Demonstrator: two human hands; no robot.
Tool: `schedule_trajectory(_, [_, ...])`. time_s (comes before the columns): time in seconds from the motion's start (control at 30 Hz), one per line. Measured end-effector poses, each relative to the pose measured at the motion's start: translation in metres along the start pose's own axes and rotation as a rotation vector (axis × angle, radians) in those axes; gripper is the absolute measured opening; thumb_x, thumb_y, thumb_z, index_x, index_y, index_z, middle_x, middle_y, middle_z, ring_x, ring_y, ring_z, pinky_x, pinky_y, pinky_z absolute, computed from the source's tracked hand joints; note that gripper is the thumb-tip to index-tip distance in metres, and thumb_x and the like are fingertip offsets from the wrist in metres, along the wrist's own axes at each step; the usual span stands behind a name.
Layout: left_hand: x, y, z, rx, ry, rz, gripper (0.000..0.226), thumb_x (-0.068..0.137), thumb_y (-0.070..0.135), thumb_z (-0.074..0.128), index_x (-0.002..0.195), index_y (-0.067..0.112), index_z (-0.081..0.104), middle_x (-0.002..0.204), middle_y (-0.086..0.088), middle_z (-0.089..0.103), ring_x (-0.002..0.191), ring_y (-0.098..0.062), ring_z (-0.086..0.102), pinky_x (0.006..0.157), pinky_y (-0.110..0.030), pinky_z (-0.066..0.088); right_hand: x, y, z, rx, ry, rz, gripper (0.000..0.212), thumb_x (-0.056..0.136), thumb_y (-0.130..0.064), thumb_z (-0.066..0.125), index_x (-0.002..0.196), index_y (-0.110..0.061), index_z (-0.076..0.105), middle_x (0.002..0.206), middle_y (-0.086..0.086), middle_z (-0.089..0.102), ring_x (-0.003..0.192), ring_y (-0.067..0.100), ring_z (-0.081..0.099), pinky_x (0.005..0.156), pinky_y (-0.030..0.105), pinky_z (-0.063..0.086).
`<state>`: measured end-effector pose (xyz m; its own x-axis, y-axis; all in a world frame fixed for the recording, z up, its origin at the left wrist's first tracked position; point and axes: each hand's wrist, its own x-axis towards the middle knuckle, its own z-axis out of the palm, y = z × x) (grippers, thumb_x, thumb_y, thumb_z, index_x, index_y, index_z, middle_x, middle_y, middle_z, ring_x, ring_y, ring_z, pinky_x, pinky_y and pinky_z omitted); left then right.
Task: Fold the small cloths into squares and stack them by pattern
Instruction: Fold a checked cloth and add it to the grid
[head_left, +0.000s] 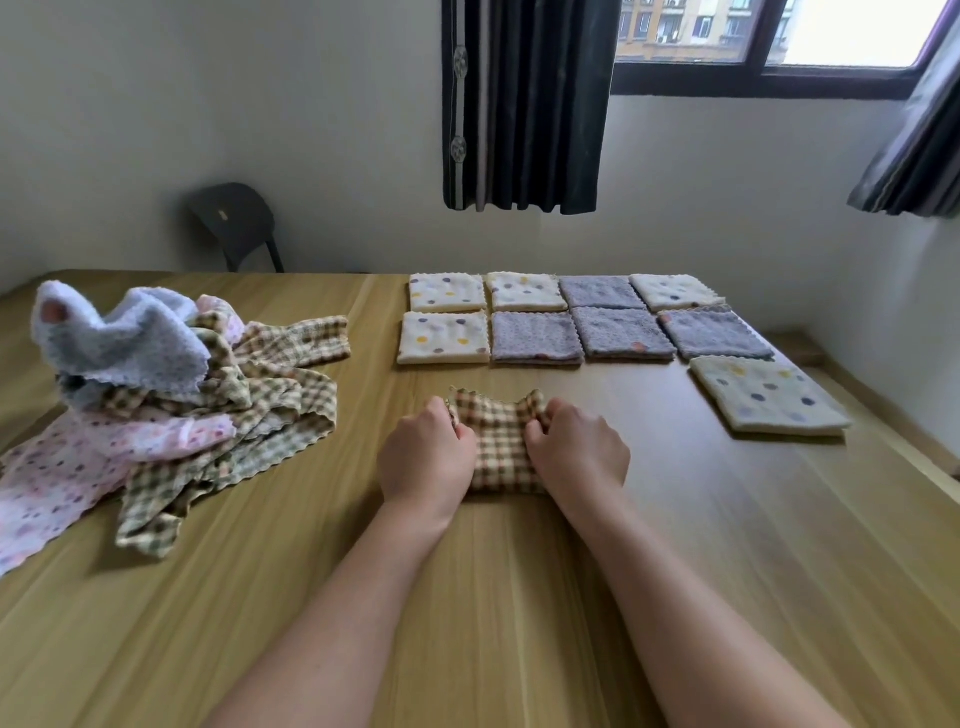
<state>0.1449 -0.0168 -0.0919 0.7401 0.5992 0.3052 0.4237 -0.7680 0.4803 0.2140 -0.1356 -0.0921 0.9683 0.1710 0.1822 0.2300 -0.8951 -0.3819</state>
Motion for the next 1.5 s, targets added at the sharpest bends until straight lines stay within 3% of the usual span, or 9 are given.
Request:
schedule_trajectory(0.27, [-0.002,-0.003,0.007,0.155,0.064,0.086,0.031,0.094,0.022,0.048,0.124,0.015,0.042,0.103,-0.004,0.063,0.081,-0.025,0.064,0.057,-0.031,0.041,0.002,0.0,0.003,-0.027,0.02,0.028,0.032,0.093,-0.043,0.046,0.106,-0.018,0.061,0.108,0.007,0.066,0.1,0.03,0.061,0.07,0.03,0.037])
schedule_trajectory(0.37, [-0.001,-0.004,0.01,0.154,0.104,0.334,0.032,0.089,0.016,0.053,0.12,0.013,0.055,0.118,-0.006,0.057,0.104,-0.027,0.059,0.081,-0.038,0.044,0.001,0.0,0.003,-0.021,0.008,0.036,0.032,0.092,-0.044,0.047,0.105,-0.018,0.061,0.109,0.008,0.066,0.101,0.03,0.061,0.071,0.03,0.037])
schedule_trajectory(0.5, [-0.006,0.0,0.016,0.196,-0.348,0.38,0.055,0.103,0.036,0.025,0.153,0.015,0.018,0.161,-0.002,0.012,0.148,-0.015,0.007,0.12,-0.044,0.001,0.003,0.0,0.0,0.007,-0.008,0.048,0.034,0.093,-0.045,0.045,0.103,-0.018,0.063,0.107,0.008,0.066,0.098,0.029,0.06,0.072,0.03,0.037])
schedule_trajectory(0.77, [-0.005,-0.004,0.018,0.251,-0.465,0.359,0.057,0.098,0.055,0.023,0.151,0.044,0.007,0.162,-0.003,-0.005,0.148,-0.02,-0.009,0.114,-0.055,-0.012,0.002,0.021,-0.015,-0.032,-0.002,0.107,0.044,0.098,-0.044,0.035,0.104,-0.015,0.067,0.106,0.012,0.066,0.097,0.031,0.06,0.07,0.031,0.037])
schedule_trajectory(0.97, [-0.008,-0.007,0.02,0.237,-0.417,0.382,0.063,0.094,0.064,0.025,0.151,0.042,0.008,0.162,-0.002,-0.002,0.148,-0.019,-0.007,0.115,-0.056,-0.011,-0.006,0.022,-0.009,0.285,0.135,-0.156,0.014,0.093,-0.026,0.056,0.096,-0.016,0.067,0.087,0.006,0.071,0.078,0.026,0.062,0.064,0.029,0.039])
schedule_trajectory(1.1, [-0.01,-0.007,0.016,0.143,-0.338,0.43,0.057,0.098,0.052,0.025,0.152,0.035,0.015,0.162,0.002,0.001,0.148,-0.012,-0.005,0.115,-0.048,-0.014,-0.007,0.025,-0.006,0.378,0.093,-0.088,0.013,0.092,-0.023,0.054,0.092,-0.015,0.065,0.079,0.003,0.066,0.07,0.021,0.057,0.065,0.03,0.043])
schedule_trajectory(1.17, [-0.007,-0.005,0.013,0.054,-0.293,0.507,0.058,0.094,0.042,0.022,0.151,0.03,0.022,0.162,0.004,0.008,0.148,-0.009,0.0,0.117,-0.04,-0.012,-0.006,0.027,-0.012,0.532,-0.046,-0.044,0.017,0.095,-0.021,0.048,0.086,-0.012,0.06,0.081,0.004,0.068,0.058,0.02,0.061,0.055,0.029,0.047])
schedule_trajectory(1.27, [0.002,-0.002,0.011,-0.047,-0.384,0.589,0.053,0.096,0.029,0.03,0.149,0.027,0.03,0.159,0.007,0.021,0.146,-0.007,0.012,0.119,-0.03,0.001,-0.009,0.031,-0.027,0.891,-0.392,0.097,0.024,0.101,-0.021,0.038,0.081,-0.011,0.047,0.085,0.013,0.064,0.034,0.016,0.051,0.032,0.018,0.029])
schedule_trajectory(1.5, [0.019,0.002,0.015,0.055,-0.616,0.603,0.045,0.103,0.03,0.032,0.148,0.036,0.029,0.158,0.015,0.016,0.146,-0.005,0.011,0.116,-0.033,0.007,-0.012,0.05,-0.039,1.07,-0.985,0.038,0.036,0.102,-0.043,0.029,0.083,-0.018,0.045,0.094,0.012,0.056,0.045,0.021,0.06,0.032,0.019,0.034])
